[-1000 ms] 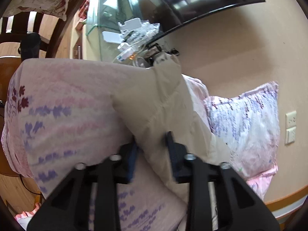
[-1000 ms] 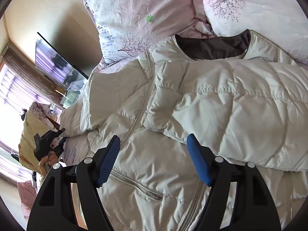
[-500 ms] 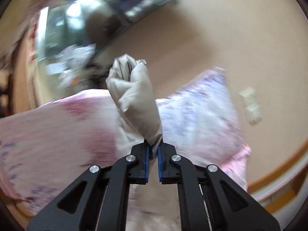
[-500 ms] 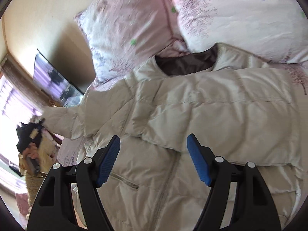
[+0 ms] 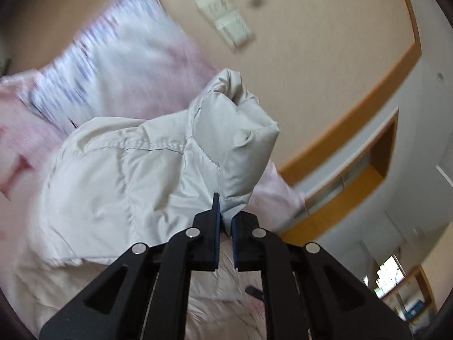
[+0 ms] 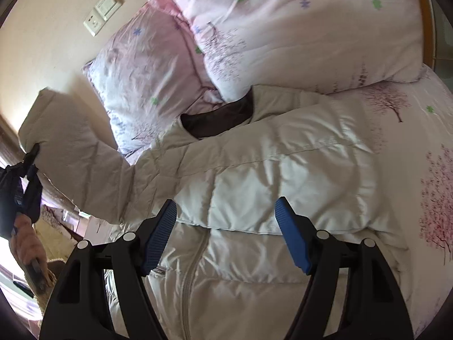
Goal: Fold large clothes
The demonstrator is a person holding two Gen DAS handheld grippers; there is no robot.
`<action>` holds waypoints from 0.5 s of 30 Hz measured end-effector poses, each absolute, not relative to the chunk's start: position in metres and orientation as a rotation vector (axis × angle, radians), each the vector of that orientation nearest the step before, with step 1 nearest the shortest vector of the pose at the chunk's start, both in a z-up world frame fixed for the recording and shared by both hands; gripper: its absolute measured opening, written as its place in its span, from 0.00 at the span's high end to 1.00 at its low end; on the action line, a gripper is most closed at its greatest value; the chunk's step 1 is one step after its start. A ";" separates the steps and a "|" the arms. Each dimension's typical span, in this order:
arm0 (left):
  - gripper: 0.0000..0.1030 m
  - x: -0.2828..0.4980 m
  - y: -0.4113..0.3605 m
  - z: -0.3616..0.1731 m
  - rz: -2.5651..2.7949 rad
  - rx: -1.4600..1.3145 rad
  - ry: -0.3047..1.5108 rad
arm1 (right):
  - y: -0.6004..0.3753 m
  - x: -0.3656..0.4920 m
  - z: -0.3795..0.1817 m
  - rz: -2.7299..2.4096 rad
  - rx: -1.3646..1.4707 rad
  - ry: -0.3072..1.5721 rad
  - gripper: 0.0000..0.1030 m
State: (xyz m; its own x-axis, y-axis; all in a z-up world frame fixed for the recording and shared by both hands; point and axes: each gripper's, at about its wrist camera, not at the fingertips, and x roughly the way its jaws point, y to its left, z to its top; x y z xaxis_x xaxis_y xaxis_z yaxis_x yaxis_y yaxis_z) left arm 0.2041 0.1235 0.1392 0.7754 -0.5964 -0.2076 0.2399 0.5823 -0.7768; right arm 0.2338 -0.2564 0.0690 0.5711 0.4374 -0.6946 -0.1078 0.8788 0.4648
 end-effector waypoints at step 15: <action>0.60 0.258 -0.019 0.021 -0.589 -0.667 0.936 | -0.292 0.242 0.047 0.246 0.484 0.928 0.29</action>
